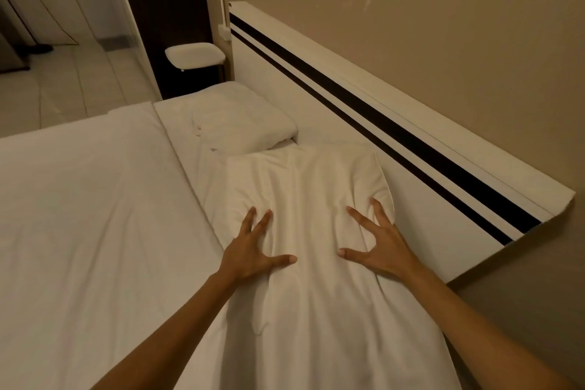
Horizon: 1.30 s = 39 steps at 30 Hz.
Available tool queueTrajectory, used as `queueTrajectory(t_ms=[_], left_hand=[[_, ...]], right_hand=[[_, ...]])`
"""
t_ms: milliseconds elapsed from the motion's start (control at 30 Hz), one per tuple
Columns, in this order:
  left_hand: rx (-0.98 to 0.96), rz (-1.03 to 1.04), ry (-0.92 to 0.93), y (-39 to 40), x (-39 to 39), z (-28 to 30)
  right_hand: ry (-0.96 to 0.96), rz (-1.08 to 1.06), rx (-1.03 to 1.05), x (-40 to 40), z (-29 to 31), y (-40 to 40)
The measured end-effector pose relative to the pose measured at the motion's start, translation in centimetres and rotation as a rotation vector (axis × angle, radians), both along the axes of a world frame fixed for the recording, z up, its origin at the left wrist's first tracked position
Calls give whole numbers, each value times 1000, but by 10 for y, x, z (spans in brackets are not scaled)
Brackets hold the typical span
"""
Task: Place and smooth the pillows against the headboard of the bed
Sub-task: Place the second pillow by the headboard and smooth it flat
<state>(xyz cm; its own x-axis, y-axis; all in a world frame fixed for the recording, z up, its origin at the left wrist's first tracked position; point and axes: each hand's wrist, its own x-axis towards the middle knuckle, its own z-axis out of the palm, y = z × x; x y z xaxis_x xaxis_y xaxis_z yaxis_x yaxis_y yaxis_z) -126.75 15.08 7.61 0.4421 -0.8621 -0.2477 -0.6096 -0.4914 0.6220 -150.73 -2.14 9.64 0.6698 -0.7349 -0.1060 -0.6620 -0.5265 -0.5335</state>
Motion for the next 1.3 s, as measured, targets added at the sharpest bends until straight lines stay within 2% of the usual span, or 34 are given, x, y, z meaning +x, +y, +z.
queueTrajectory(t_ms=[367, 700, 900, 1033, 1167, 1300], left_hand=[[45, 147, 102, -121, 68, -112], [6, 376, 155, -192, 79, -209], [-3, 489, 161, -223, 66, -248], [-14, 528, 179, -236, 64, -274], [12, 498, 150, -234, 62, -298], [-32, 476, 162, -235, 65, -312]], right_hand=[[58, 87, 105, 97, -105, -150], [187, 157, 49, 183, -181, -256], [284, 198, 17, 207, -216, -300], [285, 146, 70, 218, -243, -316], [369, 128, 111, 208, -275, -326], [329, 95, 144, 205, -289, -331]])
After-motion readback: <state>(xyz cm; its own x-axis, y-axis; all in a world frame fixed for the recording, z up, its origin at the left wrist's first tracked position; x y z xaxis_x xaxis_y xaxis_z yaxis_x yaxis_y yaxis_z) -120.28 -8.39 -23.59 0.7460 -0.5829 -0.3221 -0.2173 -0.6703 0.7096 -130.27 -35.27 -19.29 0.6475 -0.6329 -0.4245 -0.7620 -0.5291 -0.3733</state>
